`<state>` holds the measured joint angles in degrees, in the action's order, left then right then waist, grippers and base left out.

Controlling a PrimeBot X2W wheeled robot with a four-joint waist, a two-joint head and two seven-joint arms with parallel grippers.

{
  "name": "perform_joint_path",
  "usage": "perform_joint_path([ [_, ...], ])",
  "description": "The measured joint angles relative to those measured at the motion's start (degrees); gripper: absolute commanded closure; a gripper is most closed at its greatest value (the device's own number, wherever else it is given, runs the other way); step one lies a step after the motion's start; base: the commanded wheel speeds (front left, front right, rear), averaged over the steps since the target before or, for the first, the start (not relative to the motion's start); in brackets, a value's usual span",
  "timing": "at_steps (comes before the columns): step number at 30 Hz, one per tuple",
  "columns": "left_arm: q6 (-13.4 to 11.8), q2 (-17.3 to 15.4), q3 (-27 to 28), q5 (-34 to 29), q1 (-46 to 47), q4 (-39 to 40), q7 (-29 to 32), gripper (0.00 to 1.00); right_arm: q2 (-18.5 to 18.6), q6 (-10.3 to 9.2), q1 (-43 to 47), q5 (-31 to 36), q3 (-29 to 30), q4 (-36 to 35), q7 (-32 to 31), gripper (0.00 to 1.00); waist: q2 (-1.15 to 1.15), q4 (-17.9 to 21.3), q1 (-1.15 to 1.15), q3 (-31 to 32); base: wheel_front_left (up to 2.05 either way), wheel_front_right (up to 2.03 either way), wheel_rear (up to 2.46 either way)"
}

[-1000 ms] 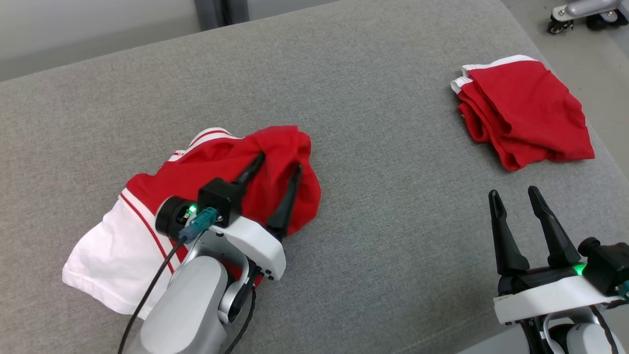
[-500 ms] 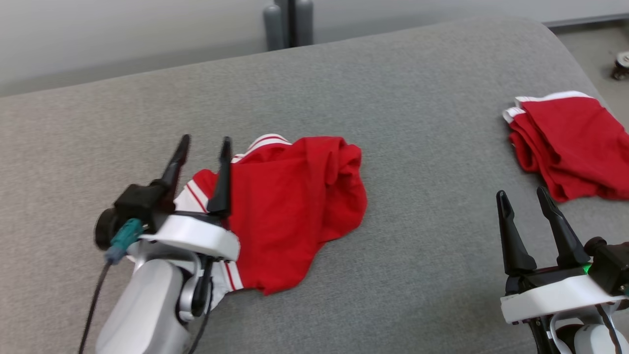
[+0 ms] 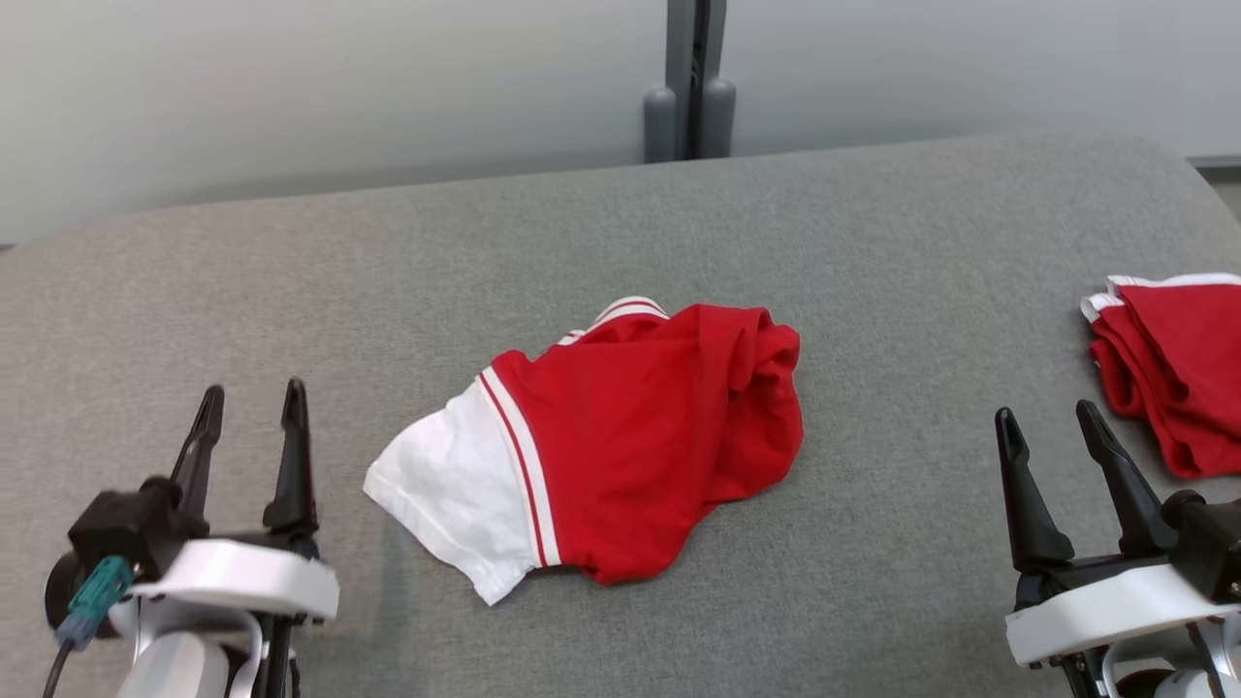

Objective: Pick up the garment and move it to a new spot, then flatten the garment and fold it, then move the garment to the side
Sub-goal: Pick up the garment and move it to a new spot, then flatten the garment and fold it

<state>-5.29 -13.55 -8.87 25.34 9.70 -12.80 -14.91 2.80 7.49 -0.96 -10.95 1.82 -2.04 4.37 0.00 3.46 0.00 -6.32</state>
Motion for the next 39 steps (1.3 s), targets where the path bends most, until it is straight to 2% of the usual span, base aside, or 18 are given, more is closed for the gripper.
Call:
perform_joint_path([
  [12, 0.16, -1.63, -1.01, 1.36, -10.57, 5.05, 2.90, 0.00, 0.00, 0.00, 4.17, 0.32, 0.29, -0.51, -1.51, 0.00, 0.00, -2.95, 0.00, 6.05, 0.00, 0.00, 0.00],
  [20, -1.18, -1.90, -1.67, 1.35, -15.34, 9.00, 4.31, 0.00, 0.01, 0.00, 6.83, 0.42, 1.04, -1.43, -2.61, 0.00, 0.00, -3.16, 0.00, 7.99, 0.00, 0.00, 0.00],
  [39, -1.83, -2.46, -2.87, 1.36, -16.55, 11.46, 5.57, 0.00, 0.00, 0.00, 8.35, 1.16, 1.22, -2.79, -4.17, 0.00, 0.00, -3.22, 0.00, 8.32, 0.00, 0.00, 0.00],
])
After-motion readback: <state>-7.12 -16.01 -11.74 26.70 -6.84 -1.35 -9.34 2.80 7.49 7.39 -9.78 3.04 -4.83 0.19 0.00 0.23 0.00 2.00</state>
